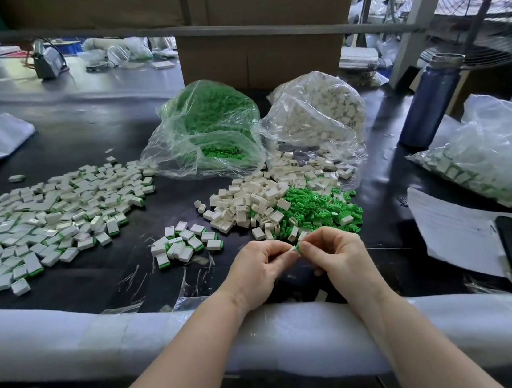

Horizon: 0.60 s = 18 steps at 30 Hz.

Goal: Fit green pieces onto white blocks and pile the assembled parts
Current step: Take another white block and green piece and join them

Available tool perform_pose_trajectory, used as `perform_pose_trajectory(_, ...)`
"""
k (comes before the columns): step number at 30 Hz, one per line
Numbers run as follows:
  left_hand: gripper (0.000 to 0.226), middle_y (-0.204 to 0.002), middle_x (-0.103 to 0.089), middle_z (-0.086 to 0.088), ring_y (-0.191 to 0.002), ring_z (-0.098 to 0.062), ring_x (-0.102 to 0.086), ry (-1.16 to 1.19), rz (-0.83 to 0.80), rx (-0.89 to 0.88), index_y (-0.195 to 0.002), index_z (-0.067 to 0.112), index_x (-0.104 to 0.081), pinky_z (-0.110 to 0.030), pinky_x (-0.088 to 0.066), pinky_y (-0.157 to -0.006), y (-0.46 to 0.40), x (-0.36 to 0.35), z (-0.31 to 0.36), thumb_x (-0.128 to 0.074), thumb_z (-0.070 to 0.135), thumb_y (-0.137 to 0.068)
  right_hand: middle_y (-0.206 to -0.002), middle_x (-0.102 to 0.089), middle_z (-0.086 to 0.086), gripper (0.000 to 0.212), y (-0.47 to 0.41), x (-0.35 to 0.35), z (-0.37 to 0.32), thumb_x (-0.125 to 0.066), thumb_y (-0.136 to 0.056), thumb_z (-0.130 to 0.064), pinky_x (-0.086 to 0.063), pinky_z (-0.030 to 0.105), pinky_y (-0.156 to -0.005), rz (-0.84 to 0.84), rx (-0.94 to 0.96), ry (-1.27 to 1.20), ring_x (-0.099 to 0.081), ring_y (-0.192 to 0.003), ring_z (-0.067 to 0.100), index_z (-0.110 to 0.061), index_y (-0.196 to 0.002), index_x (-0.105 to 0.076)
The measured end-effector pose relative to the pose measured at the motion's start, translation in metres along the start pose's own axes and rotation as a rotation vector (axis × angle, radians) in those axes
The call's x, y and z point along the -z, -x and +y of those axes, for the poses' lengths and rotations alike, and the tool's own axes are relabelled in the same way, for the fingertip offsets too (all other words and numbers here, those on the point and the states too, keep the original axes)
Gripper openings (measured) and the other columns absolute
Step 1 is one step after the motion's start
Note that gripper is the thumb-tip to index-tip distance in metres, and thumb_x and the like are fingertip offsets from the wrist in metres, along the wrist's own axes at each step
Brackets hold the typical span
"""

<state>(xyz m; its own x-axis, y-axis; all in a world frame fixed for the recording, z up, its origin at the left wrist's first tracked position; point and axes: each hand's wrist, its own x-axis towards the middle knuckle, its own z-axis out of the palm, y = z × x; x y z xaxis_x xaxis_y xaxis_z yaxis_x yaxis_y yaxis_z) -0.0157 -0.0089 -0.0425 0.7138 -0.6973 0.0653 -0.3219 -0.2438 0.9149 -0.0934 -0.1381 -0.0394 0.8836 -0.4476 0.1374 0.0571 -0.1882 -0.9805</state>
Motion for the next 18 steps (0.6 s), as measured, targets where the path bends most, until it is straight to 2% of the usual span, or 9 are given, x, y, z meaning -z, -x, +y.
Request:
perform_pose_trajectory(3, 0.016, -0.086, -0.071, -0.015, -0.073, -0.013, -0.057, 0.01, -0.016, 0.011, -0.092, 0.009, -0.072, -0.04, -0.05, -0.082, 0.0009, 0.0001, 0.0004, -0.06, 0.019, -0.09, -0.053, -0.058, -0.006, 0.018, 0.0003, 0.0012, -0.0002, -0.067, -0.081, 0.001, -0.043, 0.016, -0.046, 0.021, -0.003, 0.006, -0.049, -0.048, 0.002, -0.008, -0.066, -0.064)
perform_pose_trajectory(11, 0.011, -0.081, -0.07, -0.003, -0.075, -0.01, -0.061, -0.022, -0.05, 0.037, -0.091, 0.013, -0.072, -0.036, -0.051, -0.086, 0.0016, 0.0003, -0.0017, -0.062, 0.018, -0.089, -0.047, -0.053, -0.006, 0.024, 0.0011, 0.0029, -0.0015, -0.065, -0.08, 0.003, -0.038, 0.014, -0.046, -0.049, -0.062, 0.042, -0.043, -0.044, 0.002, -0.01, -0.06, -0.062)
perform_pose_trajectory(15, 0.01, -0.079, -0.069, -0.002, -0.072, -0.011, -0.061, -0.034, -0.003, -0.015, -0.092, 0.017, -0.071, -0.035, -0.053, -0.081, 0.0006, -0.0012, -0.0005, -0.061, 0.02, -0.089, -0.052, -0.053, -0.004, 0.02, 0.0007, 0.0, -0.0011, -0.064, -0.084, -0.003, -0.04, 0.016, -0.046, -0.003, -0.075, 0.059, -0.045, -0.045, 0.002, -0.009, -0.065, -0.061)
perform_pose_trajectory(16, 0.008, -0.077, -0.067, 0.0, -0.07, -0.011, -0.061, -0.012, 0.011, -0.028, -0.094, 0.02, -0.068, -0.032, -0.053, -0.078, 0.0003, -0.0019, -0.0002, -0.063, 0.019, -0.088, -0.052, -0.053, -0.004, 0.018, 0.0005, -0.0004, -0.001, -0.064, -0.084, -0.004, -0.04, 0.017, -0.046, 0.016, -0.079, 0.05, -0.045, -0.045, 0.002, -0.008, -0.066, -0.061)
perform_pose_trajectory(18, 0.019, -0.072, -0.061, 0.003, -0.065, -0.01, -0.057, 0.008, 0.024, -0.033, -0.092, 0.031, -0.059, -0.026, -0.051, -0.072, 0.0008, -0.0024, 0.0008, -0.068, 0.017, -0.083, -0.051, -0.054, -0.004, 0.017, 0.0, -0.0003, -0.0006, -0.064, -0.084, -0.003, -0.04, 0.017, -0.044, 0.048, -0.085, 0.001, -0.046, -0.043, 0.002, -0.005, -0.067, -0.061)
